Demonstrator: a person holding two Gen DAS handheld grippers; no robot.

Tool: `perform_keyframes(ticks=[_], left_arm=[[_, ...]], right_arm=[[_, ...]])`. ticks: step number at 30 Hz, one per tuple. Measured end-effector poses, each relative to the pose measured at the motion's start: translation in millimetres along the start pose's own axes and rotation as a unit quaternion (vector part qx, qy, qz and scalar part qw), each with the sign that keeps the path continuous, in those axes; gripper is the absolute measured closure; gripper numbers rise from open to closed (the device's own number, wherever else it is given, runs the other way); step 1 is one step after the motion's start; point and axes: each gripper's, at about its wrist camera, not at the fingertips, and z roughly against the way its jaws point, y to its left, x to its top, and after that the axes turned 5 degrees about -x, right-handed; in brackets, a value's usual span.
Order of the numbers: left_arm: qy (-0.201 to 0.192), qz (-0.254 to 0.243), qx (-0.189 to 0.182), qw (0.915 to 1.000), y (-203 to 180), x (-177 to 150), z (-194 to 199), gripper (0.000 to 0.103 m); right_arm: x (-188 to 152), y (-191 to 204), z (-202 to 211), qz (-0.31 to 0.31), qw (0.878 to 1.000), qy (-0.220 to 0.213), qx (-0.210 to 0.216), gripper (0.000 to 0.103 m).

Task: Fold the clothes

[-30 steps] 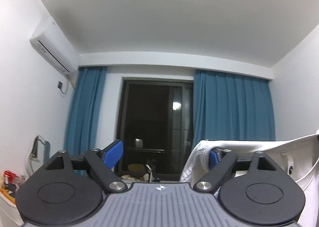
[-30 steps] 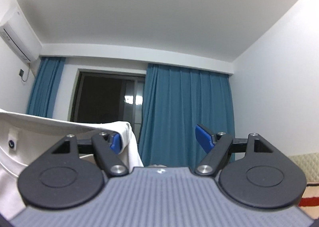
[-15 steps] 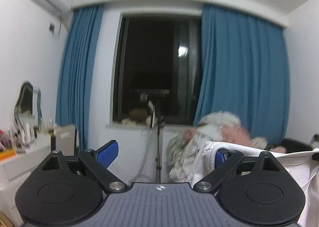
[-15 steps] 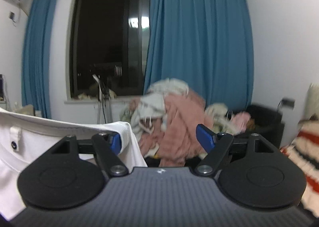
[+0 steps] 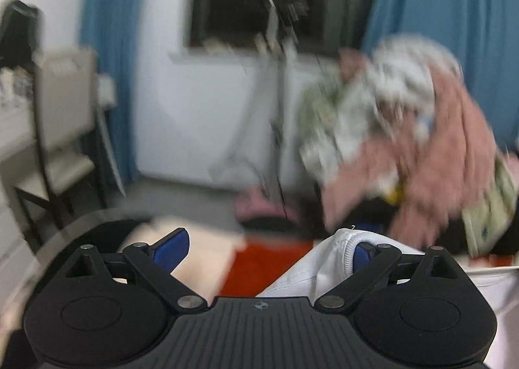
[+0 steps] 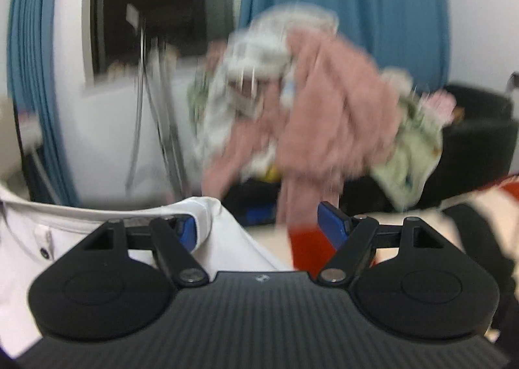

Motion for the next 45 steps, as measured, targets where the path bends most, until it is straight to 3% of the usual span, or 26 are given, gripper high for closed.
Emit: perform_keyframes(ticks=[3, 6, 12, 17, 21, 26, 31, 34, 38, 45], left_arm=[[0.077, -0.040, -0.016, 0.9961, 19, -15, -65, 0.005], [0.110, -0.083, -0.054, 0.9890, 29, -5, -83, 0.003], [0.131, -0.139, -0.115, 0.9747, 29, 14, -37, 0.000], [0.078, -0.117, -0.110, 0.9839, 21, 16, 48, 0.000], [0.032, -0.080, -0.099, 0.9913, 10, 5, 151, 0.000], [-0.026, -0.060, -0.087, 0.9941, 2, -36, 311, 0.000], [-0.035, -0.040, -0.070, 0.9961, 8, -100, 427, 0.000], [-0.020, -0.020, -0.069, 0.9972, 19, -145, 473, 0.001], [0.002, -0.012, -0.069, 0.9975, 24, -198, 503, 0.004], [0.062, 0.029, -0.075, 0.9948, 36, -267, 513, 0.008]], right_arm=[[-23, 4, -38, 0.012, 0.996, 0.077, 0.030, 0.027], [-20, 5, -37, 0.018, 0.993, 0.102, 0.058, 0.025], [7, 12, -10, 0.028, 0.984, 0.136, 0.116, 0.028], [11, 18, 50, 0.020, 0.988, 0.104, 0.117, 0.027], [7, 20, 123, 0.010, 0.993, 0.061, 0.104, 0.027], [-11, 13, 228, 0.000, 0.995, 0.036, 0.098, 0.027], [-47, 11, 352, 0.020, 0.995, 0.006, 0.095, 0.027], [-75, 2, 410, 0.007, 0.996, 0.004, 0.092, 0.027], [-115, -11, 463, -0.004, 0.996, -0.007, 0.090, 0.027], [-152, -26, 481, -0.057, 0.992, 0.004, 0.109, 0.027]])
